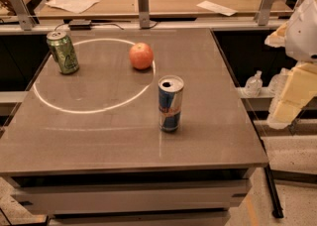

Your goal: Move green can near redbull can

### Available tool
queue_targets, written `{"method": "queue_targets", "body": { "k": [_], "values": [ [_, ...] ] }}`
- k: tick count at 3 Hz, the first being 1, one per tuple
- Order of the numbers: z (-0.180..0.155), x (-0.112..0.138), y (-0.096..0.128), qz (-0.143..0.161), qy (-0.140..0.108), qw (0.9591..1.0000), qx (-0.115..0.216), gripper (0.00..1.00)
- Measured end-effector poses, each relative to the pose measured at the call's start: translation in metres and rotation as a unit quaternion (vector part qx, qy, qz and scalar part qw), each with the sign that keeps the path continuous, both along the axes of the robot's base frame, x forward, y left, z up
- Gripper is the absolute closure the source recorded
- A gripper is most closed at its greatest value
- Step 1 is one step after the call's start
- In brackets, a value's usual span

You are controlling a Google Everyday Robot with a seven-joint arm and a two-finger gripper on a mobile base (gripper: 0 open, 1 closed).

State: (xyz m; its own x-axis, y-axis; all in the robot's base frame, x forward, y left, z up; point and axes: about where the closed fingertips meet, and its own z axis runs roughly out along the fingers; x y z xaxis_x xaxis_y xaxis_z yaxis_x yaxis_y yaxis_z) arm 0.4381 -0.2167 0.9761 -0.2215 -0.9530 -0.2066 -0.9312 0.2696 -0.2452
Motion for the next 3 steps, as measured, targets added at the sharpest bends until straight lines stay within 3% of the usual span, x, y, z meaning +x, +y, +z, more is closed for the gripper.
{"method": "queue_targets", "body": {
  "k": [2, 3],
  "values": [
    [0.003, 0.001, 0.0, -0.008, -0.007, 0.9999, 0.008, 0.0],
    [0.004, 0.016, -0.005, -0.042, -0.02, 0.9971, 0.06, 0.0]
  ]
}}
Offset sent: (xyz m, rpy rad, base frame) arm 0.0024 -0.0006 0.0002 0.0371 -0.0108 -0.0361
